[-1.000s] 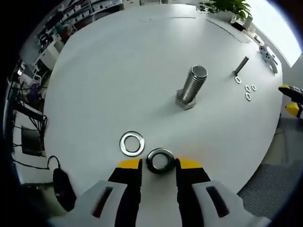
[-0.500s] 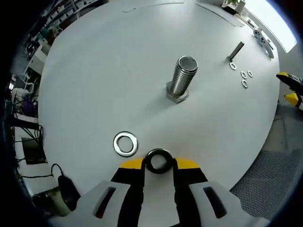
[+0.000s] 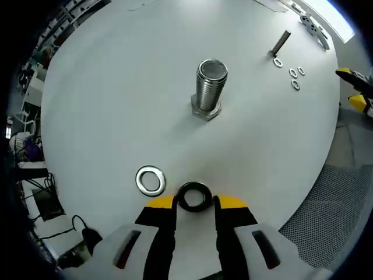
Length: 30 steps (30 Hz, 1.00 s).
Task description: Place the washer onto the threaded stud by aligning its center hole with the stud, sliding it down to the base, and recovering from edge contact or off-axis alignment until the washer reaches the visible bottom stop.
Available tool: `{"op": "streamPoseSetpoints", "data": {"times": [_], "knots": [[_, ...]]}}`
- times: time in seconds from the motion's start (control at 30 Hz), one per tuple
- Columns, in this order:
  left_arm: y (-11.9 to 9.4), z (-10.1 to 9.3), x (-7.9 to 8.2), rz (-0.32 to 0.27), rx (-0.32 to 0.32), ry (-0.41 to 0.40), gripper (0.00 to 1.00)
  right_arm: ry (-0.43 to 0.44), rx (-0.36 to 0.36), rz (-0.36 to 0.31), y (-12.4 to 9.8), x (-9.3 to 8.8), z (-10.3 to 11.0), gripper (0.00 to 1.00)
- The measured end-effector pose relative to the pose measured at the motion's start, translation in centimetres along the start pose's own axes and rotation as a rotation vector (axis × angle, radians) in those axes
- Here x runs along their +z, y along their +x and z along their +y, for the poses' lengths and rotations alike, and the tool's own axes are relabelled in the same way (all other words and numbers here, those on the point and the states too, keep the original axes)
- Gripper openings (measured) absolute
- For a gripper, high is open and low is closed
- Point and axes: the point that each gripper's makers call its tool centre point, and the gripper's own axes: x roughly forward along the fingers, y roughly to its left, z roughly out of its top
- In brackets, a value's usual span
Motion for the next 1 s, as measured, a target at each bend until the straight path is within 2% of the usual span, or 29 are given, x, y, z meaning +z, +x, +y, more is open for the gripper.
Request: {"op": "streamPoseSetpoints", "data": {"times": [0.63, 0.8, 1.0], "knots": [[0.0, -0.2, 0.0, -0.027, -0.007, 0.022, 0.19, 0.002, -0.003, 0.001, 0.0, 0.0, -0.1, 0.45], [-0.1, -0.6, 0.3, -0.051, 0.009, 0.048, 0.19, 0.001, -0.007, -0.004, 0.0, 0.0, -0.2, 0.45], [0.0, -1.2, 0.6, -0.054, -0.012, 0.068, 0.19, 0.004, -0.011, -0.002, 0.0, 0.0, -0.3, 0.45]]}}
